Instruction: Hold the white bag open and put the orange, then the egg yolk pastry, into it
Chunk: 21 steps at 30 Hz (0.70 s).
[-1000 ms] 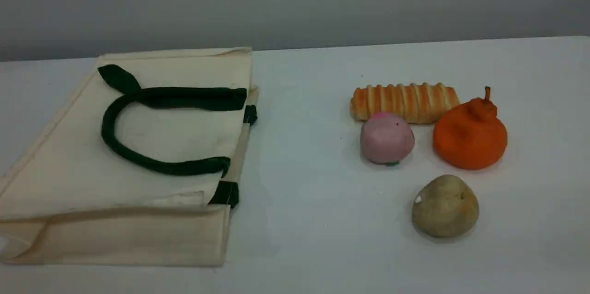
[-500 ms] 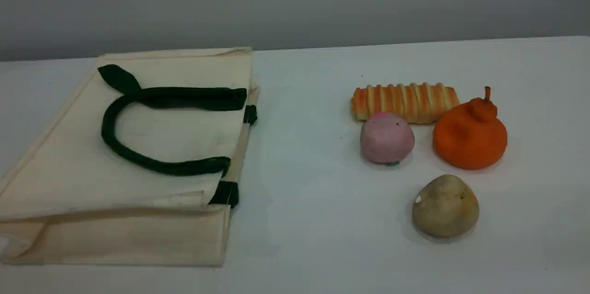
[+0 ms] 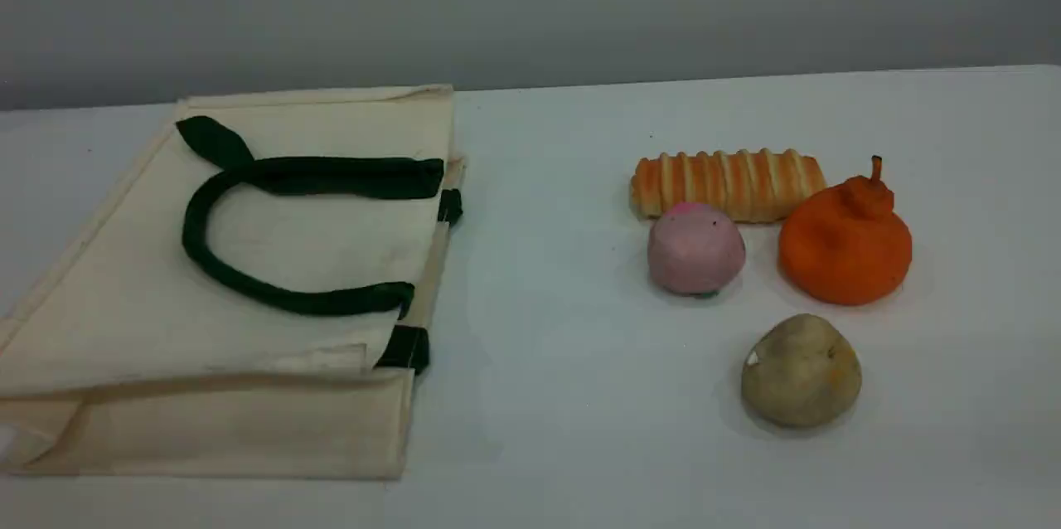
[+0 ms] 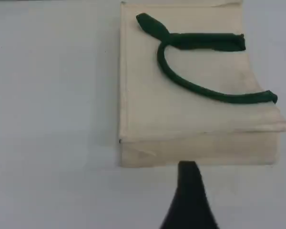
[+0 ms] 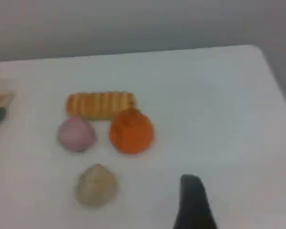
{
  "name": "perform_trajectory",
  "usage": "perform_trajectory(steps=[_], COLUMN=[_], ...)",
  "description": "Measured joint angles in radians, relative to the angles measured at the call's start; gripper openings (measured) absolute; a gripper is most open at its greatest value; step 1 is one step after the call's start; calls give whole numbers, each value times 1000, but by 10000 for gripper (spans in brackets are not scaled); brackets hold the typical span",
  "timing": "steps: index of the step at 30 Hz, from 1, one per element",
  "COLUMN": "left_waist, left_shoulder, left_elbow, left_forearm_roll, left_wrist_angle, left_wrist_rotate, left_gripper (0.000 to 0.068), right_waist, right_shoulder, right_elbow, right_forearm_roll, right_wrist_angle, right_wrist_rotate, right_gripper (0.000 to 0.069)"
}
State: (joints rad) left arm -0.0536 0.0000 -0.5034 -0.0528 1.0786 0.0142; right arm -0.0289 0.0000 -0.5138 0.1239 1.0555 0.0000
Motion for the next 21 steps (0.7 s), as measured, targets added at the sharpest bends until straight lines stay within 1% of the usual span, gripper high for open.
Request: perform_trajectory(steps=[3,5,7,9,12,15,17,21], left_waist=[0,0,0,0,-1,-1,-1,-1], left_shoulder=[3,20,51,105,210,339,429,620], left_elbow=[-3,-9,-13,-28,-59,-101,-130,-174], left_forearm_roll=[3,3,3,3,0,-7,-7,-7], left_wrist_angle=[1,3,3,-7,-55,-118,-168,-259], left_wrist_rotate=[-6,-28,-50,-52,-52,-52,-52,-52], left_gripper=[472,472,472,472,472,472,472,472], right_waist=[0,0,0,0,0,0,0,0], right_shoulder=[0,0,0,21,95,190,267,426], right_elbow=[0,0,0,0,-2,-5,-5,-5], right_forearm_roll=[74,111,124,124,141,178,219,349], right_wrist_angle=[-14,-13,-20,-38,-56,-99,-148,-286], right_wrist_rotate=[0,-6,-9,-9,-30,-80,-105,-185], right_gripper=[427,427,427,427,427,427,427,427])
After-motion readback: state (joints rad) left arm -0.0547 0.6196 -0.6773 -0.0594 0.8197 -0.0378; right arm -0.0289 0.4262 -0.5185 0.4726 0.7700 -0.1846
